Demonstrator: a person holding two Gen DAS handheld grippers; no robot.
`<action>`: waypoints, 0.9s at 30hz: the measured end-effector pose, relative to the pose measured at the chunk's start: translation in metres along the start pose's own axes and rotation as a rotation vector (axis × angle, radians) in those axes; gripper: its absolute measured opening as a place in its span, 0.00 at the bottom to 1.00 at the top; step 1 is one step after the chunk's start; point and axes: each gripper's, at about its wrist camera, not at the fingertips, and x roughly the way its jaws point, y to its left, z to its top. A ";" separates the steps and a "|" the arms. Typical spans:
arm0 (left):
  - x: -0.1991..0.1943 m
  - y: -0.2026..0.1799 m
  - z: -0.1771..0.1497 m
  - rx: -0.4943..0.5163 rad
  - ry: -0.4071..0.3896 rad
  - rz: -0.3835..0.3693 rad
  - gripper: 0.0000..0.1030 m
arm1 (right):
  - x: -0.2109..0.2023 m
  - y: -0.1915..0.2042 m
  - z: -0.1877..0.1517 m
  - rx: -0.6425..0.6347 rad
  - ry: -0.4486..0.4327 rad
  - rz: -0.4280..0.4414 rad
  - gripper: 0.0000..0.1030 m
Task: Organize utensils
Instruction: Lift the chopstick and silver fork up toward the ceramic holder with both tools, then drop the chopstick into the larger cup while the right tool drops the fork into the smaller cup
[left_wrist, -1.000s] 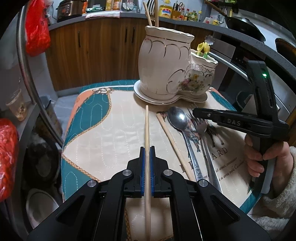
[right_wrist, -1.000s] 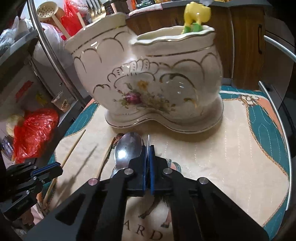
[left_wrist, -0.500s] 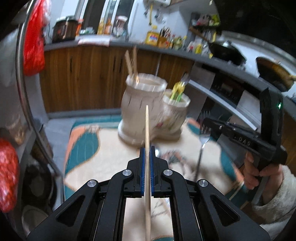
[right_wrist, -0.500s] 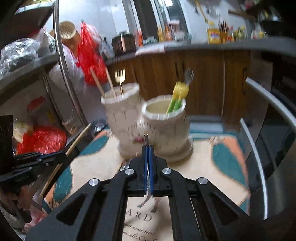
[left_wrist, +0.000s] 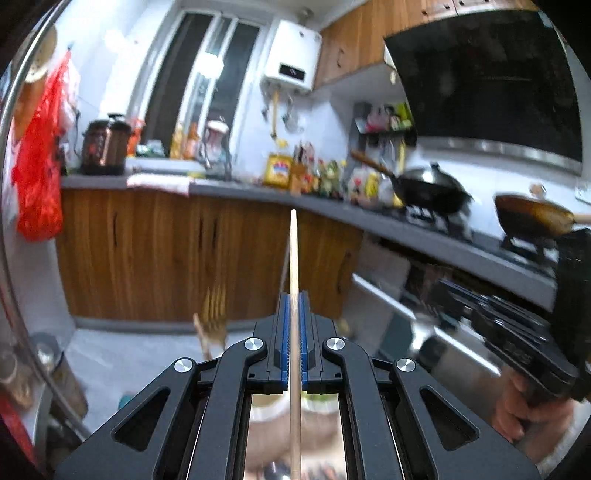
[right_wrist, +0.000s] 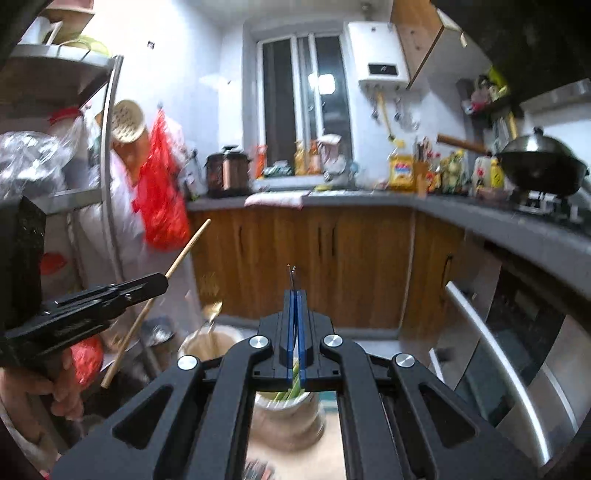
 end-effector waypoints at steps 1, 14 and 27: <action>0.006 0.002 0.003 -0.003 -0.014 0.012 0.05 | 0.004 -0.002 0.004 -0.003 -0.009 -0.020 0.02; 0.068 -0.011 -0.030 0.165 -0.189 0.165 0.05 | 0.071 -0.014 -0.013 -0.095 -0.063 -0.165 0.02; 0.064 -0.028 -0.049 0.359 -0.173 0.166 0.05 | 0.081 0.006 -0.052 -0.172 -0.022 -0.050 0.02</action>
